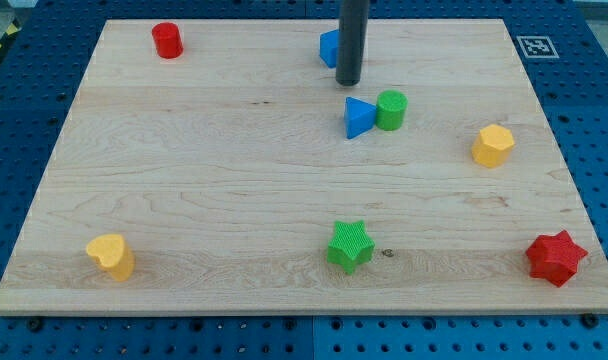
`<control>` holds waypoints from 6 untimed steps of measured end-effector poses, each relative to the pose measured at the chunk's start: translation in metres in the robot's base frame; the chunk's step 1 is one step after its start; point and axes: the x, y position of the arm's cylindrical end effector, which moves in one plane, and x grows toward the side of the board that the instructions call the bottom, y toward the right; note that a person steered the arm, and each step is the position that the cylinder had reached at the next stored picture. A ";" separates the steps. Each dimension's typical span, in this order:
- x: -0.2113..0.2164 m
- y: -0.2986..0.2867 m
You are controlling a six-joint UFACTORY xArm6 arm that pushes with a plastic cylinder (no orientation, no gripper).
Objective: Push blue cube to top center
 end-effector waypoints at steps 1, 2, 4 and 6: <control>-0.001 0.011; -0.016 0.015; -0.031 -0.006; -0.048 -0.006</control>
